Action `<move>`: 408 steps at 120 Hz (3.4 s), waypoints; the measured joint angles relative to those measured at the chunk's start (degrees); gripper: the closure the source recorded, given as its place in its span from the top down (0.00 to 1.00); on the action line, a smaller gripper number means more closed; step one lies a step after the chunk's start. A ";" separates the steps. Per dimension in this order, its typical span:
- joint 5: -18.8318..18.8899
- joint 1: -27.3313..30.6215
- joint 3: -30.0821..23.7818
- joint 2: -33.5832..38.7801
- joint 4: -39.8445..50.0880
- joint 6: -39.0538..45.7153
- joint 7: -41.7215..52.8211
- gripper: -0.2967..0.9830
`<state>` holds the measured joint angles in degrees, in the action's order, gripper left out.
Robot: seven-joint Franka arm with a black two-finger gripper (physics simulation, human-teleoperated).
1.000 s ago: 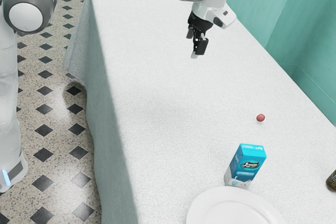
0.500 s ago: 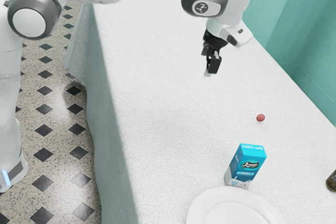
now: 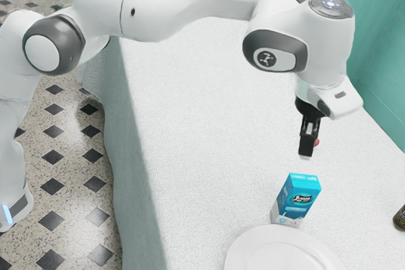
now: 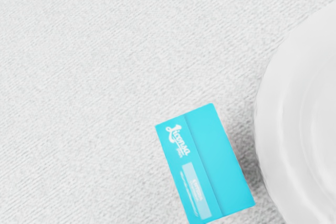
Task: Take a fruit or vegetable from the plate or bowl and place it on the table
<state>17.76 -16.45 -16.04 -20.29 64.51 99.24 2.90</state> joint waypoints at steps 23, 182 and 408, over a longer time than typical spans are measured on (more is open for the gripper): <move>-1.58 -1.22 -3.61 -15.06 -12.30 0.92 0.66 0.77; -5.53 -9.50 -6.18 -28.38 -16.24 4.57 0.47 0.77; -6.15 -3.89 24.45 16.33 27.02 5.86 -2.09 0.51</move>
<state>11.61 -20.35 8.41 -3.96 91.53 105.10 0.81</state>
